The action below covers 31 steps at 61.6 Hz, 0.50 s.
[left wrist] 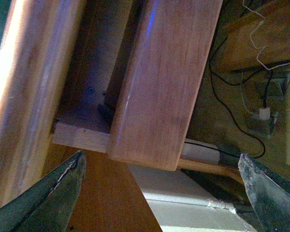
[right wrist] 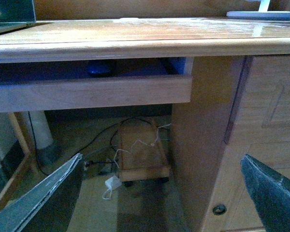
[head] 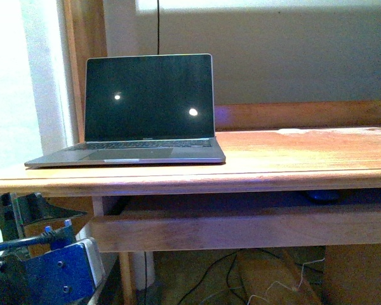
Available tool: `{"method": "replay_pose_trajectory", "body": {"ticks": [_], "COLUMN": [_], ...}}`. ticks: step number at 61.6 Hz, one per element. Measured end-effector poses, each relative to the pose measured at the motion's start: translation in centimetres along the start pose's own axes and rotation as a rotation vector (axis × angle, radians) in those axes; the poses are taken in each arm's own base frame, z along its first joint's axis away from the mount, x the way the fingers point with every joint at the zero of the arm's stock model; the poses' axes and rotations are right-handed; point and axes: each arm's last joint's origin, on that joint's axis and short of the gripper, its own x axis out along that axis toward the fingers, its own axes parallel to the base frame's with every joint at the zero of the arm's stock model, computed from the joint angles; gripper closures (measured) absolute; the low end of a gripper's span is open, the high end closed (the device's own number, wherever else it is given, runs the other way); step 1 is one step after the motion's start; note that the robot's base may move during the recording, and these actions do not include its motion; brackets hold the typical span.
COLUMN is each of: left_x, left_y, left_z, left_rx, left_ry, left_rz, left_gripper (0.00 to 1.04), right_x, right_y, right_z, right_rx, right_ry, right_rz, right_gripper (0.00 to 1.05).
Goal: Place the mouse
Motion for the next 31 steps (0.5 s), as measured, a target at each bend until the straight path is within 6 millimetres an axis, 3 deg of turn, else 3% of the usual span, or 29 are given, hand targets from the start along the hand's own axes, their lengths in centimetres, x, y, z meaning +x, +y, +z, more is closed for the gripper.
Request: {"method": "replay_pose_trajectory", "body": {"ticks": [12, 31], "left_x": [2.1, 5.1], "left_y": [0.0, -0.3], "left_z": [-0.8, -0.6], "left_rx": [0.041, 0.098], "left_ry": [-0.028, -0.107], "left_rz": [-0.013, -0.067], "left_gripper": [0.08, 0.08], "right_x": [0.0, 0.0], "right_y": [0.0, 0.0], "right_z": [0.0, 0.0], "right_rx": [0.0, 0.0], "right_ry": [0.0, 0.0], "right_rz": [0.0, 0.0], "right_gripper": [0.07, 0.07]}}
